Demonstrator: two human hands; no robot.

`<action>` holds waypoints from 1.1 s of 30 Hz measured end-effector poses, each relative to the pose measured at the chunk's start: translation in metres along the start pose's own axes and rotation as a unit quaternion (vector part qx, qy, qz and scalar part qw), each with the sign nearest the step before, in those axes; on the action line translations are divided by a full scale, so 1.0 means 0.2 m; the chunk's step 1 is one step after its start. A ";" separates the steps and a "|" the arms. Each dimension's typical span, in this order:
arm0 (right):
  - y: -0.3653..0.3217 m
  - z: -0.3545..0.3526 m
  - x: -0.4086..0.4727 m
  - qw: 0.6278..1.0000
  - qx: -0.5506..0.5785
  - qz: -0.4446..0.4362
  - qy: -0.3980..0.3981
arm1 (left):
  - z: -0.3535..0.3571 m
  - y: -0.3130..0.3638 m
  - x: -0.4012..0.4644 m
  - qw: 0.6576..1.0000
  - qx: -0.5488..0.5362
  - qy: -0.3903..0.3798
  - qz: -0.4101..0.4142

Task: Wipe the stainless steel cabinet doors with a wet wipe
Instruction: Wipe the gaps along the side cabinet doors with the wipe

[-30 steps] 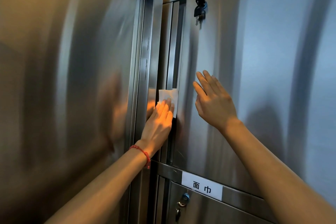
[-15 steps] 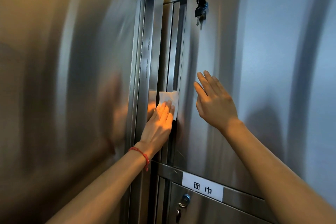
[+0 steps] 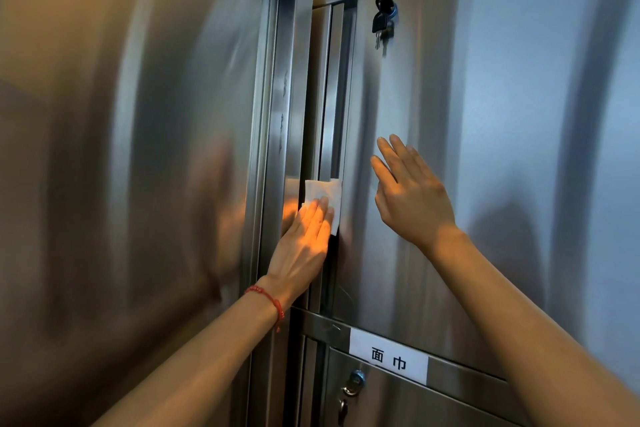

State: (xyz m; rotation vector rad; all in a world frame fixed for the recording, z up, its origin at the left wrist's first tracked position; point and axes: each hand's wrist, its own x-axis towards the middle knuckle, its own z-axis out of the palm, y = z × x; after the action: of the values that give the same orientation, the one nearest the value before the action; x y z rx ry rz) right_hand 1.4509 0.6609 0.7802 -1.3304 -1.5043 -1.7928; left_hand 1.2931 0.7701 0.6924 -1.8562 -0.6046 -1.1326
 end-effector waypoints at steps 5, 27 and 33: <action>0.00 0.00 0.00 1.000 0.000 0.000 -0.004 | -0.01 -0.03 0.09 0.999 -0.021 0.014 -0.023; 0.00 -0.01 0.00 1.000 0.007 -0.001 -0.003 | 0.00 0.02 -0.02 1.000 0.026 -0.004 0.014; 0.00 -0.01 0.00 1.000 0.007 0.002 -0.008 | 0.00 0.02 -0.03 1.000 0.004 0.001 -0.011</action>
State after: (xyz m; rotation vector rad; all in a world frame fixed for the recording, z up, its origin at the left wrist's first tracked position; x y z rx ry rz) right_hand 1.4496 0.6603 0.7802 -1.3434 -1.5191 -1.7692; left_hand 1.2929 0.7690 0.6861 -1.8454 -0.6277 -1.1447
